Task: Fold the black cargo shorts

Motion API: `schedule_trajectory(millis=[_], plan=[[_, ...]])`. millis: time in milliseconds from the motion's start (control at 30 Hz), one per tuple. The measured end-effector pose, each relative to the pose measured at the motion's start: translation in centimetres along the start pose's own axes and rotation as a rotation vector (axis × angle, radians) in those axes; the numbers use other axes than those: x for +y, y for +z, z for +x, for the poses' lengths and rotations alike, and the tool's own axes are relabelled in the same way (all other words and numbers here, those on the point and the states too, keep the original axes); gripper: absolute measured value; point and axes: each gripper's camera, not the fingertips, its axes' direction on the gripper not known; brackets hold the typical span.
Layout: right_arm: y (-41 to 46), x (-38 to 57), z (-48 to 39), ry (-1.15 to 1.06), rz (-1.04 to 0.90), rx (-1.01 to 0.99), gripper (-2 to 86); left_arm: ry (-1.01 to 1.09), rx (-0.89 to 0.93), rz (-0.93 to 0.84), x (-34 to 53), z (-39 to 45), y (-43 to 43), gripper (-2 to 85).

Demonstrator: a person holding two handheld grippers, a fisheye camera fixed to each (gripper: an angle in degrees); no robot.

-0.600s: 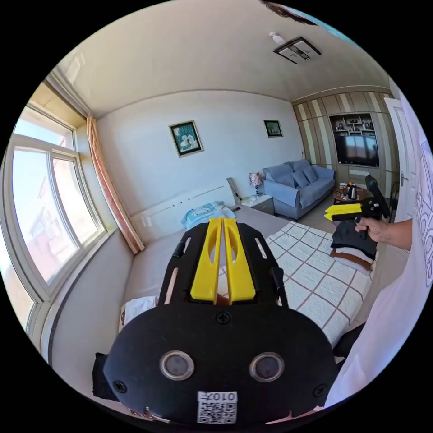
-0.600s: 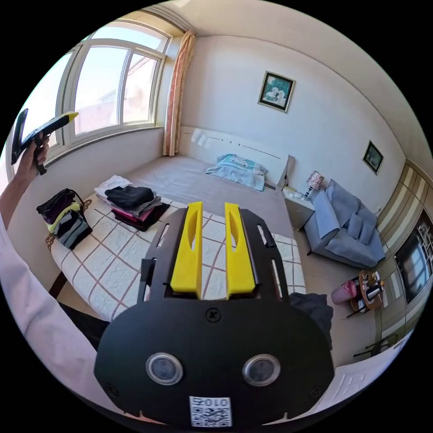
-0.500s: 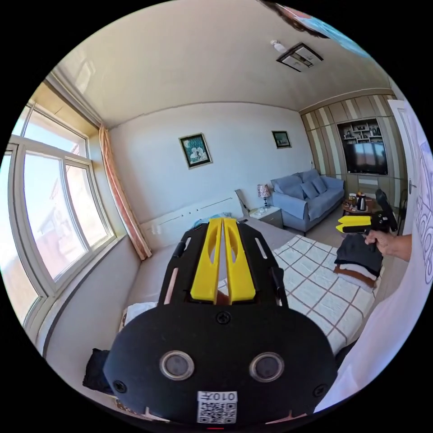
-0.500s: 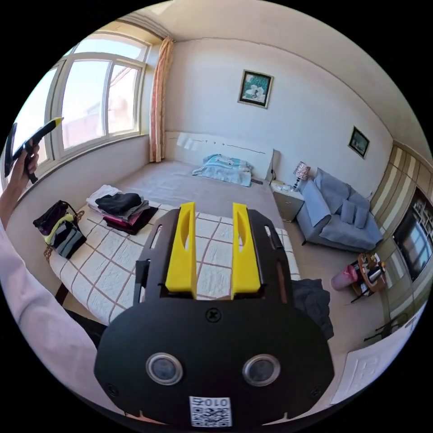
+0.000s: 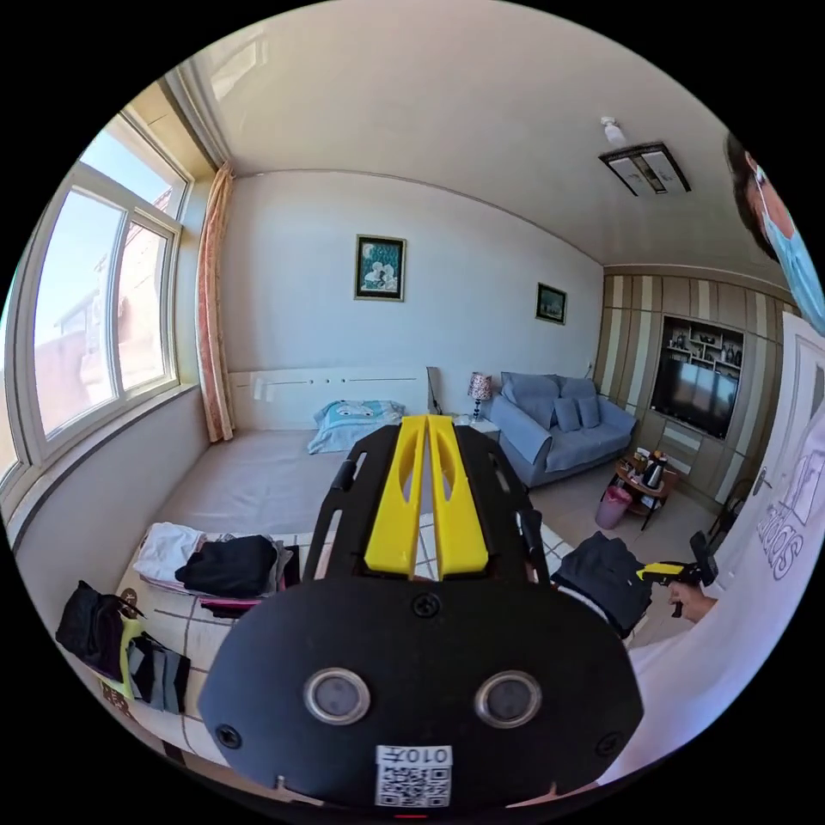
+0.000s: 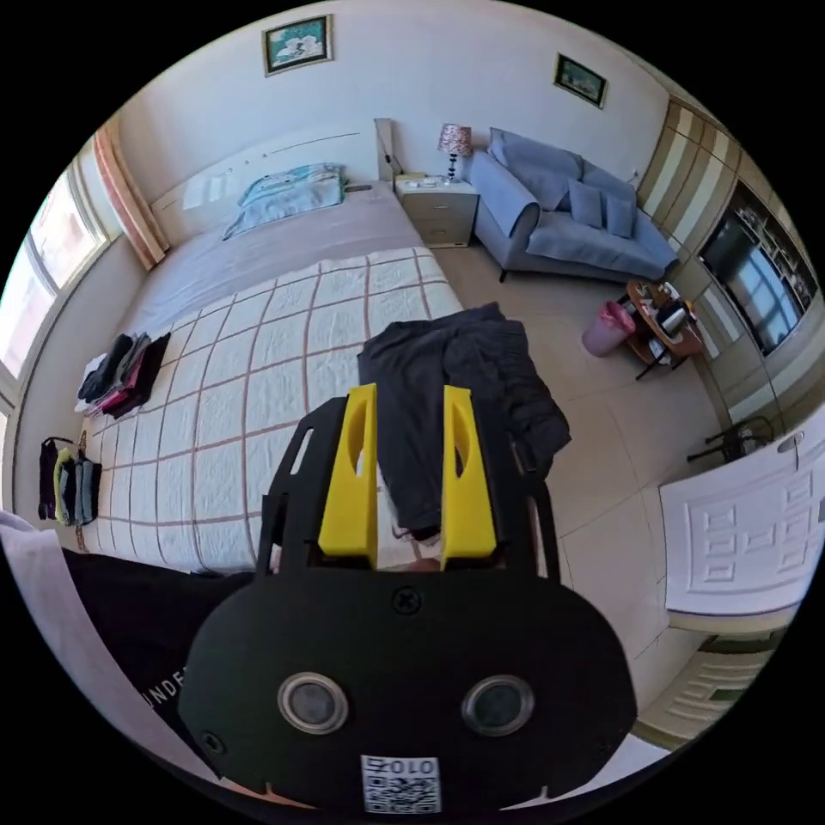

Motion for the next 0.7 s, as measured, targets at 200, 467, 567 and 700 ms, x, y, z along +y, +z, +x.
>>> schedule_trajectory(millis=[200,467,567,700], plan=[[4.3,-2.8,15.3,0.450,-0.006,-0.026,16.5,-0.074,0.031,0.007,3.8,-0.5,1.9,-0.2],[10.8,-8.3,18.6,0.525,-0.141,-0.089,15.0,-0.163,0.075,-0.036,8.7,-1.3,5.6,-0.2],[11.3,-9.5,18.2,0.582,-0.172,-0.105,10.5,-0.156,0.123,-0.067,10.3,-1.2,8.2,-0.1],[6.2,-12.0,16.0,0.563,-0.144,-0.027,5.7,-0.072,0.086,-0.130,12.4,-0.3,10.8,0.0]])
